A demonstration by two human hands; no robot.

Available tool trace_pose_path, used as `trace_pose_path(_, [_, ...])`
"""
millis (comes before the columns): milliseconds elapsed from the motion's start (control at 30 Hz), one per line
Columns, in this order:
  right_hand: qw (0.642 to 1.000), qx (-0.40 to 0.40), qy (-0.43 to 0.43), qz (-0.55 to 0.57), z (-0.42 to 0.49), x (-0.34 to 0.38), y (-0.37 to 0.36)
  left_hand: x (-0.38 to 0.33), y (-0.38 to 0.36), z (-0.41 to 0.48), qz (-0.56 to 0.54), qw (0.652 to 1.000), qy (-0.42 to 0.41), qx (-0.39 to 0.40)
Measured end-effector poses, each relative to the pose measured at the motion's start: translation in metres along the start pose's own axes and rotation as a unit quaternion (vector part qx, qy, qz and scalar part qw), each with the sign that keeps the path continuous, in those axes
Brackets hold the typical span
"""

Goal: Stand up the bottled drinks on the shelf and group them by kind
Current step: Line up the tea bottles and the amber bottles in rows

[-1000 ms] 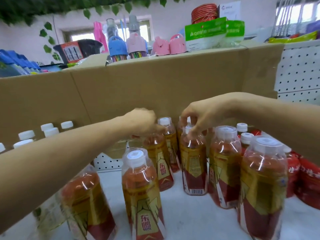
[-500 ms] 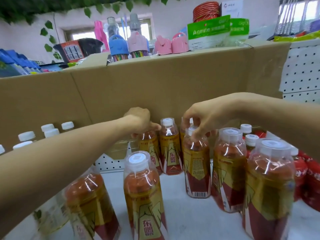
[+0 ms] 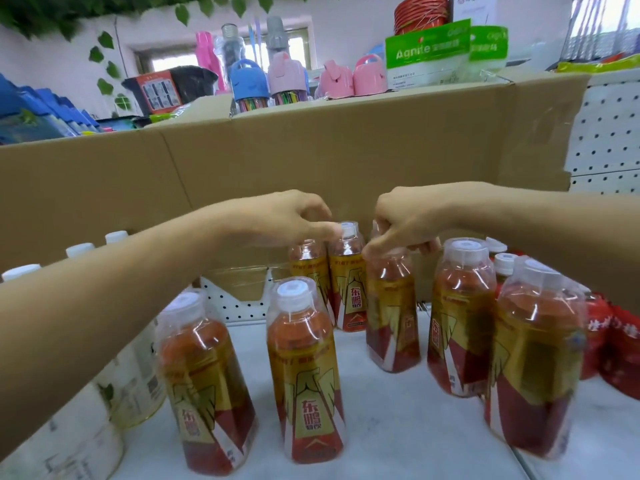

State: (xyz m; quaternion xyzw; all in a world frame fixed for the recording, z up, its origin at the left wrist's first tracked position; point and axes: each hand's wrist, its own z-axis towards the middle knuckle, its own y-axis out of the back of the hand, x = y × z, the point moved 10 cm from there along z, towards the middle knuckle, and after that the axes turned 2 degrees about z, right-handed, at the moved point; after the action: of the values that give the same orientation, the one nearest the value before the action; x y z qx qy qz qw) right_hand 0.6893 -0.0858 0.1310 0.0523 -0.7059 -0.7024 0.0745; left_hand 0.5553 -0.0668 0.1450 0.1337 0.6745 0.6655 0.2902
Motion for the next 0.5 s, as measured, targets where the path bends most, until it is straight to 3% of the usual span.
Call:
trace_pose_path(67, [0.999, -0.029, -0.008, -0.022, 0.001, 0.006, 0.002, -0.021, -0.011, -0.031, -0.065, 0.994, -0.051, 0.07])
trace_pose_path(200, [0.999, -0.015, -0.022, -0.033, -0.004, 0.011, 0.002, -0.029, -0.027, -0.075, -0.043, 0.982, -0.089, 0.159])
trace_pose_path(300, [0.999, 0.032, 0.003, 0.0, -0.01, 0.011, -0.004, -0.018, -0.03, -0.08, 0.011, 0.986, -0.072, 0.153])
trace_pose_path(500, [0.999, 0.015, 0.037, 0.007, -0.008, 0.017, -0.005, 0.0, -0.014, -0.061, 0.056, 0.994, -0.051, 0.084])
